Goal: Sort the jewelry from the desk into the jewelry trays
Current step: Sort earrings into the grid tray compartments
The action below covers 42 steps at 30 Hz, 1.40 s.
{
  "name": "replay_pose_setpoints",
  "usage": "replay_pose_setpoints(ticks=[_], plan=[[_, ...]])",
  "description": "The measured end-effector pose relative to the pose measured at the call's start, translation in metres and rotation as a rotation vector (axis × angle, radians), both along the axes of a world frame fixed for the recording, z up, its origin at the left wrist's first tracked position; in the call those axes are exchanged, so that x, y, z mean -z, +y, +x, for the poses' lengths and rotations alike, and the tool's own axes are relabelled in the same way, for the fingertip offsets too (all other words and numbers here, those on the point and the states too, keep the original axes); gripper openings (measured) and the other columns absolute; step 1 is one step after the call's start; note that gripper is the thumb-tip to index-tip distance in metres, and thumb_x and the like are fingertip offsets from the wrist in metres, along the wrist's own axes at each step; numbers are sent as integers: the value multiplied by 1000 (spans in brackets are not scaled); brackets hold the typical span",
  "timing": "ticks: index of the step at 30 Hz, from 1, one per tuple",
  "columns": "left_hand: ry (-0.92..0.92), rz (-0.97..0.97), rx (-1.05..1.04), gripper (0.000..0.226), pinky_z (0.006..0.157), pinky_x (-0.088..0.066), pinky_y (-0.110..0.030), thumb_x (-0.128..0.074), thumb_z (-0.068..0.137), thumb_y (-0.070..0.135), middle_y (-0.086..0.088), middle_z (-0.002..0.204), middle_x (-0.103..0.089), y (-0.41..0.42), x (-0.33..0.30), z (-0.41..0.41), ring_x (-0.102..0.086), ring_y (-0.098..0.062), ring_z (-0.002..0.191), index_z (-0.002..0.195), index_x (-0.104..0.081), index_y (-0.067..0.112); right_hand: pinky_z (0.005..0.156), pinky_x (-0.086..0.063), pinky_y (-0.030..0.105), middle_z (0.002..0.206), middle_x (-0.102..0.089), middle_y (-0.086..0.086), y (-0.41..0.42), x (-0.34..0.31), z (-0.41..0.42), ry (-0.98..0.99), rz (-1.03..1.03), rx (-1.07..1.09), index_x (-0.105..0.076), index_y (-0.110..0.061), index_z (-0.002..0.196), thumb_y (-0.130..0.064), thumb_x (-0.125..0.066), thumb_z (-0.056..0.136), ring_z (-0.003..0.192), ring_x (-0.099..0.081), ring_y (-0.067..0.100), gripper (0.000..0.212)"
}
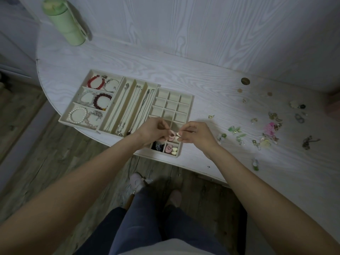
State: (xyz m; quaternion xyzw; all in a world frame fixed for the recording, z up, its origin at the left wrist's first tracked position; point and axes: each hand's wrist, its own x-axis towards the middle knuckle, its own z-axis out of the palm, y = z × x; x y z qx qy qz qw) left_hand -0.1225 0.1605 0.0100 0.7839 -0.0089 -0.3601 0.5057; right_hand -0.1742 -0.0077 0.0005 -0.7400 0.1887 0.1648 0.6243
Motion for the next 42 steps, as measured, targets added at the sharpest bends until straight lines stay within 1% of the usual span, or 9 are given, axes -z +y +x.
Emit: replay_pose_setpoints(ticks=[4, 7, 11, 14, 18, 23, 28, 33, 42], plan=[[-24, 17, -20, 11, 60, -52, -20, -65, 85, 1, -6, 73, -62, 1, 1, 1, -60, -5, 55, 92, -59, 7, 62, -53, 17, 77, -67, 7, 0, -1, 2, 13, -43, 0, -65, -14, 77, -3, -67, 85, 63, -66, 15, 14], [-6, -11, -35, 16, 59, -51, -14, -62, 87, -1, -7, 79, -68, 0, 1, 1, -65, -5, 62, 102, -65, -1, 75, -57, 27, 82, -69, 12, 3, 1, 3, 16, -60, 8, -66, -15, 75, -2, -66, 85, 69, -68, 20, 16], [86, -23, -144, 21, 68, -59, -26, -69, 82, 3, -21, 88, -71, -2, 4, -2, -72, -23, 79, 99, -64, -8, 82, -56, 34, 92, -70, 19, 4, 4, 3, 31, -45, 27, -69, -11, 77, 0, -68, 83, 82, -69, 30, 13], [74, 29, -135, 20, 70, -60, -31, -72, 80, 10, -18, 79, -71, -6, 4, -5, -72, -23, 72, 90, -66, -6, 82, -57, 33, 95, -70, 19, 5, 7, 1, 48, -58, 14, -70, -9, 82, 2, -71, 79, 84, -70, 29, 11], [42, 79, -128, 9, 55, -57, -20, -70, 82, 8, -9, 65, -68, -12, 1, -7, -67, -9, 52, 77, -65, 1, 61, -52, 14, 86, -69, 10, 7, 9, 0, 57, -149, 6, -68, -11, 81, -2, -73, 80, 66, -67, 11, 10], [-7, 157, -90, 10, 51, -55, -19, -65, 85, 0, -15, 75, -68, -15, 2, -7, -62, -6, 47, 95, -61, 0, 70, -47, 25, 86, -68, 7, 11, 14, 0, 14, -352, -100, -66, -14, 79, -11, -73, 81, 70, -60, 14, 8], [-178, 395, 31, 19, 70, -58, -30, -74, 81, 23, -9, 80, -72, -15, 13, -7, -68, -15, 69, 88, -72, 5, 79, -51, 30, 101, -68, 5, 15, 19, -2, 1, -539, -180, -68, -15, 87, -16, -70, 85, 89, -63, 16, 3], [-260, 651, 99, 24, 58, -43, -24, -73, 78, 41, 1, 73, -64, -22, 10, -8, -61, -16, 71, 87, -72, 19, 74, -48, 31, 111, -45, 3, 19, 15, -4, -68, -772, -344, -68, -13, 97, -20, -61, 91, 94, -56, 19, 11], [-357, 803, 161, 33, 61, -42, -27, -64, 84, 43, -9, 89, -68, -29, 13, -8, -64, -25, 82, 90, -66, 10, 68, -37, 30, 117, -44, 10, 24, 12, 2, -84, -955, -489, -64, -5, 102, -16, -53, 95, 103, -52, 26, 17]])
